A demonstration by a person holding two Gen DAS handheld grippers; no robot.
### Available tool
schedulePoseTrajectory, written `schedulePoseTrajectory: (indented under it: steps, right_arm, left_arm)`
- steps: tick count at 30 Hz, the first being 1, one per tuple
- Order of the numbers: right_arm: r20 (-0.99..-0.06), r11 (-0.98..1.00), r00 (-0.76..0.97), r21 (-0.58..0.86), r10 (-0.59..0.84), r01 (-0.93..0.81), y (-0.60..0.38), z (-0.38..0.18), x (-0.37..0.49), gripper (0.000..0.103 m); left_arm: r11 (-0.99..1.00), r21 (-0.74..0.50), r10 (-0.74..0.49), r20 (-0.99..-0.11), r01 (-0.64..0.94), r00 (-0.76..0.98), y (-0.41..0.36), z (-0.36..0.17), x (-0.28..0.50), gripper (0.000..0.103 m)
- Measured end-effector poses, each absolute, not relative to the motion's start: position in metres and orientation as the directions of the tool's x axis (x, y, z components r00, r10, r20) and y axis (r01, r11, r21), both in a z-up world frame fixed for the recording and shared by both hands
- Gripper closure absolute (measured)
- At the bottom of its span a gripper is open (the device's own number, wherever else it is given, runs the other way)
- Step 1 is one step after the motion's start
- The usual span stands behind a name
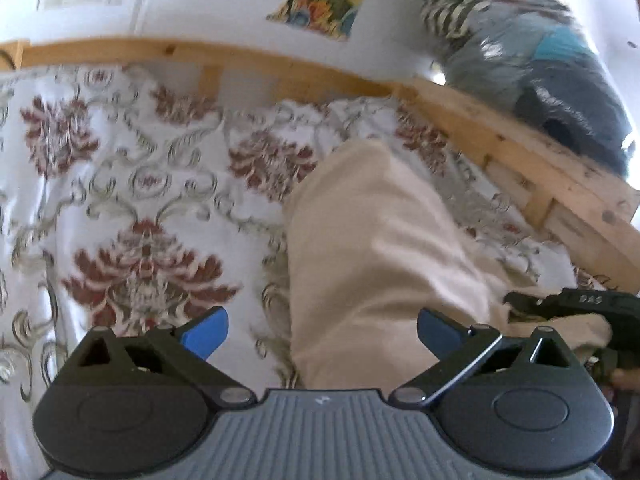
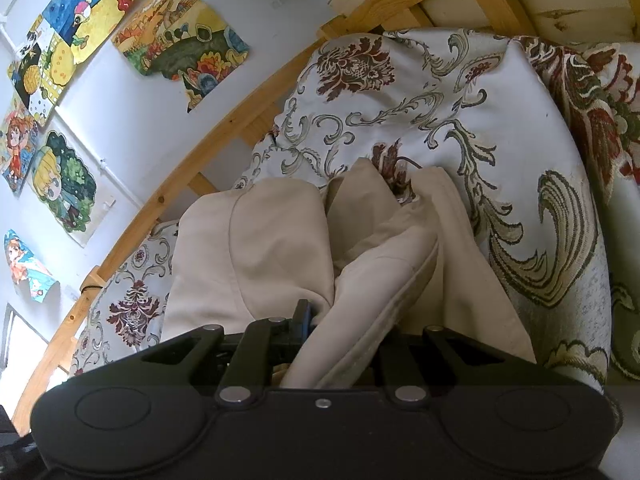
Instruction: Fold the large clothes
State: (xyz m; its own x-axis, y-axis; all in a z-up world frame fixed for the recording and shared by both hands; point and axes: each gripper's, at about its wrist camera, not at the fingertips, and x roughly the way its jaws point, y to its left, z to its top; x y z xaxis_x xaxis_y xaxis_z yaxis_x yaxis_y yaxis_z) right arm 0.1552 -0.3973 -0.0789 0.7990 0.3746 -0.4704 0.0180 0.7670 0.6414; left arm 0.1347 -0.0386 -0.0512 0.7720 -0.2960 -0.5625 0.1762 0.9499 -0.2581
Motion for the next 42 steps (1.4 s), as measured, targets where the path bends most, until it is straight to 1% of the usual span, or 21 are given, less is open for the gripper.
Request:
schedulePoseTrajectory:
  steps: [3,5,8,9,10,14,15,16,17,18,19,22,24,26,28,29,31,33,36,39,42]
  right_arm:
    - [-0.470,0.766,0.799,0.643,0.375,0.018,-0.397,-0.079,0.155,0.089]
    - [-0.469,0.769,0.800,0.639,0.373,0.016,-0.397,-0.078,0.154,0.088]
    - [-0.467,0.767,0.804,0.641,0.369,0.021,-0.399,-0.077,0.154,0.081]
    - [-0.461,0.757,0.804,0.653,0.376,0.021,-0.400,-0.078,0.155,0.078]
    - [-0.456,0.746,0.804,0.665,0.381,0.023,-0.402,-0.078,0.155,0.071]
    - [-0.435,0.729,0.804,0.685,0.404,0.004,-0.402,-0.076,0.156,0.054]
    - [-0.429,0.728,0.804,0.686,0.411,-0.006,-0.400,-0.076,0.156,0.048]
    - [-0.430,0.732,0.803,0.681,0.413,-0.012,-0.398,-0.076,0.157,0.044]
    - [-0.434,0.740,0.802,0.672,0.411,-0.016,-0.396,-0.075,0.157,0.044]
    - [-0.443,0.752,0.799,0.658,0.406,-0.017,-0.394,-0.075,0.157,0.046]
    - [-0.458,0.766,0.793,0.643,0.402,-0.017,-0.392,-0.076,0.158,0.057]
    - [-0.491,0.800,0.785,0.600,0.378,-0.010,-0.385,-0.072,0.158,0.082]
    - [-0.483,0.836,0.806,0.548,0.343,-0.026,-0.379,-0.061,0.153,0.090]
    - [-0.455,0.869,0.835,0.491,0.309,-0.054,-0.370,-0.047,0.142,0.091]
    - [-0.436,0.912,0.858,0.402,0.272,-0.084,-0.362,-0.038,0.134,0.092]
    - [-0.444,0.929,0.860,0.361,0.251,-0.085,-0.359,-0.039,0.134,0.092]
    - [-0.488,0.951,0.846,0.302,0.215,-0.068,-0.357,-0.047,0.141,0.092]
    - [-0.520,0.969,0.836,0.239,0.177,-0.057,-0.354,-0.053,0.146,0.092]
    - [-0.551,0.977,0.819,0.209,0.161,-0.051,-0.352,-0.059,0.148,0.092]
    - [-0.565,0.980,0.810,0.190,0.157,-0.057,-0.349,-0.064,0.149,0.091]
    - [-0.570,0.979,0.806,0.197,0.159,-0.053,-0.349,-0.067,0.151,0.091]
  left_arm:
    - [0.952,-0.263,-0.290,-0.626,0.154,0.724,-0.039,-0.062,0.144,0.001]
    - [0.949,-0.275,-0.299,-0.638,0.153,0.710,-0.040,-0.067,0.146,0.001]
    - [0.947,-0.271,-0.313,-0.656,0.172,0.687,-0.046,-0.069,0.150,0.001]
    - [0.948,-0.263,-0.311,-0.664,0.177,0.680,-0.047,-0.069,0.151,0.001]
    - [0.949,-0.260,-0.312,-0.667,0.181,0.677,-0.047,-0.071,0.152,0.001]
    - [0.948,-0.256,-0.314,-0.677,0.187,0.665,-0.047,-0.072,0.153,0.001]
    - [0.949,-0.256,-0.312,-0.681,0.184,0.663,-0.047,-0.072,0.153,0.001]
    - [0.950,-0.254,-0.310,-0.683,0.183,0.662,-0.048,-0.072,0.153,0.001]
    - [0.950,-0.252,-0.309,-0.683,0.183,0.662,-0.048,-0.073,0.153,0.001]
    - [0.951,-0.249,-0.307,-0.682,0.184,0.663,-0.049,-0.073,0.153,0.001]
    - [0.952,-0.246,-0.305,-0.682,0.184,0.665,-0.049,-0.073,0.153,0.001]
    - [0.954,-0.232,-0.300,-0.680,0.191,0.669,-0.052,-0.072,0.152,0.001]
    - [0.955,-0.215,-0.295,-0.672,0.203,0.679,-0.054,-0.068,0.150,0.001]
    - [0.956,-0.192,-0.292,-0.661,0.220,0.692,-0.055,-0.061,0.147,0.001]
    - [0.951,-0.190,-0.309,-0.647,0.245,0.697,-0.056,-0.054,0.144,0.001]
    - [0.947,-0.196,-0.320,-0.647,0.255,0.692,-0.056,-0.052,0.143,0.001]
    - [0.938,-0.217,-0.347,-0.649,0.272,0.677,-0.057,-0.051,0.143,0.001]
    - [0.938,-0.217,-0.345,-0.672,0.271,0.656,-0.059,-0.056,0.144,0.001]
    - [0.931,-0.264,-0.365,-0.701,0.252,0.613,-0.057,-0.067,0.151,0.000]
    - [0.919,-0.326,-0.393,-0.710,0.222,0.585,-0.049,-0.073,0.154,0.000]
    - [0.920,-0.315,-0.390,-0.710,0.231,0.586,-0.049,-0.073,0.154,0.000]
